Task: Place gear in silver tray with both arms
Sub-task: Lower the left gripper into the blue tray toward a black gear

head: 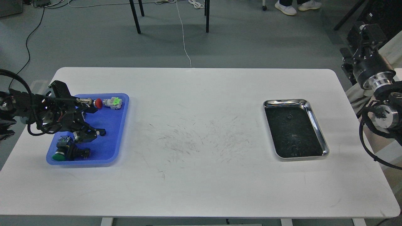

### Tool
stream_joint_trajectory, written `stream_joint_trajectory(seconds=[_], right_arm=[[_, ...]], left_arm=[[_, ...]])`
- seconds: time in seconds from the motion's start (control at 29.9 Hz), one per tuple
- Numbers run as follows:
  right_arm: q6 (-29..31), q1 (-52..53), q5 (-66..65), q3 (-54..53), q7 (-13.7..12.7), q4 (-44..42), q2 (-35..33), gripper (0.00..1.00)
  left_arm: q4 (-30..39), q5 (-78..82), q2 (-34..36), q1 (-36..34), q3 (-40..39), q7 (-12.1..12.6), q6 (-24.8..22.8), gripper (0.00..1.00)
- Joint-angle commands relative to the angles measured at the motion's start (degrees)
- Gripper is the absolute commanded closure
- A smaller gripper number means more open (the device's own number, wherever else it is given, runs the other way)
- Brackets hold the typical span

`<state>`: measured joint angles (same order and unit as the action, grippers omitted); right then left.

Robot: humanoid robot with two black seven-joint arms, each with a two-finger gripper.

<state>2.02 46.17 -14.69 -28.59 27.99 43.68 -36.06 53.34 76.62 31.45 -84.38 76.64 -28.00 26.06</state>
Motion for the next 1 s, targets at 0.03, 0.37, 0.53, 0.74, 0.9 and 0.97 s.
stream_joint_trajectory(seconds=[0.03, 0.37, 0.53, 0.74, 0.9, 0.97], right_arm=[[-0.1, -0.1, 0.0, -0.2, 0.0, 0.0, 0.0, 0.05], [0.1, -0.1, 0.0, -0.1, 0.0, 0.0, 0.0, 0.05], [0.1, -0.2, 0.0, -0.1, 0.0, 0.1, 0.2, 0.05], [0.2, -0.1, 0.0, -0.1, 0.0, 0.1, 0.1, 0.05], [0.3, -0.6, 0.0, 0.1, 0.0, 0.1, 0.1, 0.05], [0.3, -0.9, 0.0, 0.0, 0.0, 0.1, 0.0, 0.05]], left_arm=[[-3.0, 0.1, -2.0, 3.0, 0.5, 0.0, 0.5, 0.25], [-12.6, -0.1, -4.1, 10.0, 0.4, 0.0, 0.5, 0.38], [-13.1, -0.2, -4.3, 9.9, 0.4, 0.0, 0.5, 0.38], [-12.2, -1.2, -4.6, 9.8, -1.0, 0.0, 0.4, 0.38], [-12.4, -1.2, -4.6, 10.1, -1.8, 0.0, 0.4, 0.38], [-12.6, -1.3, -4.6, 10.5, -2.1, 0.0, 0.4, 0.38]])
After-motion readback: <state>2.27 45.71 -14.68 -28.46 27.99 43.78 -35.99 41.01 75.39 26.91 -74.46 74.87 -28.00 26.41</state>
